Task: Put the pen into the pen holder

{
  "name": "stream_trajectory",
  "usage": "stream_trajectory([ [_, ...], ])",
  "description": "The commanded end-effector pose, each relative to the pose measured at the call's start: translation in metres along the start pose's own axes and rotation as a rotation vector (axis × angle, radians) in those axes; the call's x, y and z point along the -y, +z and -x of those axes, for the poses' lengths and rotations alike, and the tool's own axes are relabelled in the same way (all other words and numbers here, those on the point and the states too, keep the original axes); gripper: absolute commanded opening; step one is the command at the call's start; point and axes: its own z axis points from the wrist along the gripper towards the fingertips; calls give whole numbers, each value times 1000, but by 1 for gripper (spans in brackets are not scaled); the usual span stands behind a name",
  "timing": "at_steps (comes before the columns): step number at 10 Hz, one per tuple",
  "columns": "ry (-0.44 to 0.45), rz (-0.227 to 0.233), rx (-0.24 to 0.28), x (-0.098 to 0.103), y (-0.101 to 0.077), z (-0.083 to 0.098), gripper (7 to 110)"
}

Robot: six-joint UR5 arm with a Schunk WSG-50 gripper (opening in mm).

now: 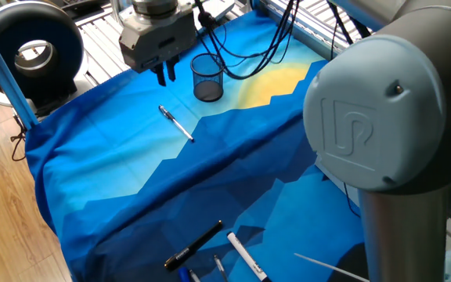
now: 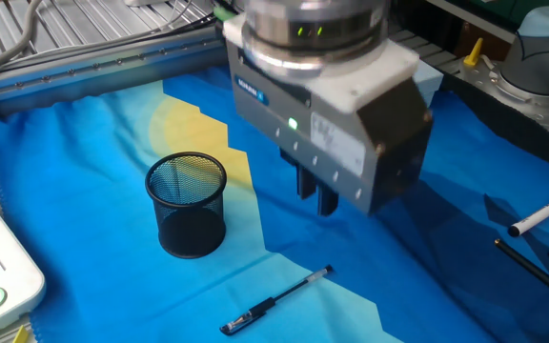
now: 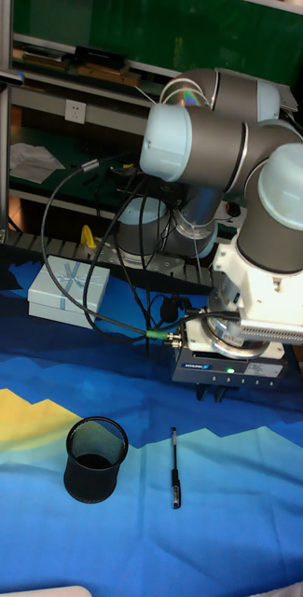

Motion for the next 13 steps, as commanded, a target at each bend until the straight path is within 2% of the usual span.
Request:
stream_trajectory([
  [1,41,4,6,-5,19,4,22],
  [3,24,-13,6,-7,35,0,22],
  [6,-27,6,37,-15,63,1,22],
  [8,-26,-5,51,-15,73,3,22],
  [9,-25,-7,62,-13,80,5,44],
  [10,-24,-7,74,-10,88,6,44],
  [13,-25,-49,87,10,106,2,44],
])
